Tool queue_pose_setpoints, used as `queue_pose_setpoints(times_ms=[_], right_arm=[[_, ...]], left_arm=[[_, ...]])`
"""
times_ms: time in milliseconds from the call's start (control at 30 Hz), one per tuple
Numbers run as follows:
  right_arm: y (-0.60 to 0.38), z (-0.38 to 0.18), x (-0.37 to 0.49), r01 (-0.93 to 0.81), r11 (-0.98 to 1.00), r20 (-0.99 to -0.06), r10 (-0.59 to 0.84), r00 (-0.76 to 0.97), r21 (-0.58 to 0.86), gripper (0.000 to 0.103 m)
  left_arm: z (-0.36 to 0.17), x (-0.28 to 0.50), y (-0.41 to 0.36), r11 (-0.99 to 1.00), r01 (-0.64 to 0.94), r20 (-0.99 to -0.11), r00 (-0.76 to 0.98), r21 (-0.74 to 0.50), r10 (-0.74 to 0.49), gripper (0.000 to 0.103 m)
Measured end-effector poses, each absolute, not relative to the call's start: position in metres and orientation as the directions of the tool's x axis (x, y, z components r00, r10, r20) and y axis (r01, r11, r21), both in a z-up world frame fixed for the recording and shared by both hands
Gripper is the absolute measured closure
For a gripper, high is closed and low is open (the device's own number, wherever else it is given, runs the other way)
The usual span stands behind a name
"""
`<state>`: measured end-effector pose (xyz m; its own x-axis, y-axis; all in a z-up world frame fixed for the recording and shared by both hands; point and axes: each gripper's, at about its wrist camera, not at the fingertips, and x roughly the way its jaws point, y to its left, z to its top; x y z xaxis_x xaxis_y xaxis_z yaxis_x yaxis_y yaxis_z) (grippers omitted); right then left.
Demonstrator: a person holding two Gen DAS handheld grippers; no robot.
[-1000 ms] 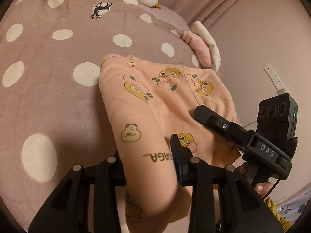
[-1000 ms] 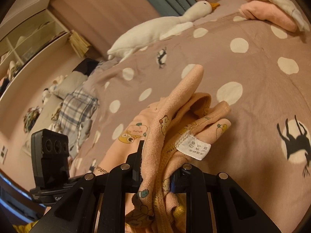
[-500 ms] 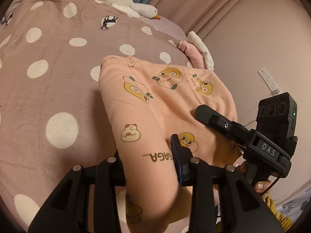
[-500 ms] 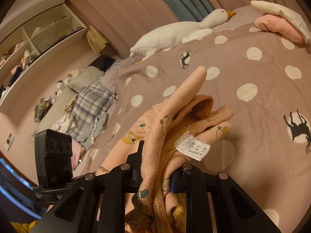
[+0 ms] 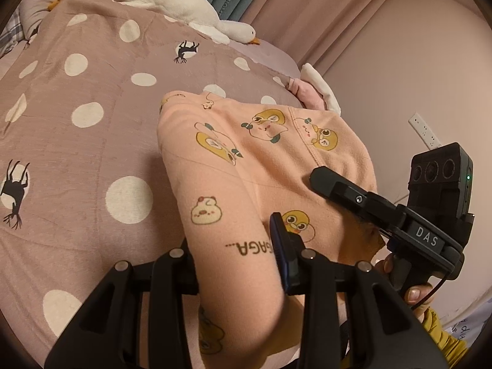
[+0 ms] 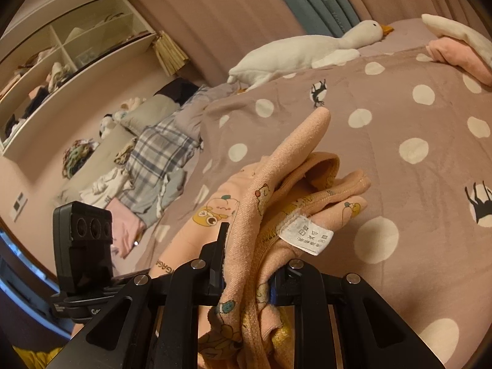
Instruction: Fold small clothes
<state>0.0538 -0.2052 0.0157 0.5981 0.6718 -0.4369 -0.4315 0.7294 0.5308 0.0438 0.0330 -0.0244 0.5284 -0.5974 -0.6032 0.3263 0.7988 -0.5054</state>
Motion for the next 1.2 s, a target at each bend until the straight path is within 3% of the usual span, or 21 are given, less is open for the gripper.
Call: queue_pose_setpoints(times_ms=[1200], right_arm=[[-0.146, 0.015, 0.068, -0.506, 0.725, -0.483, 0.688, 0.541, 0.467, 0.082]], left_arm=[[-0.038, 0.064, 0.081, 0.819, 0.239, -0.605, 0.573, -0.521, -0.552, 0.069]])
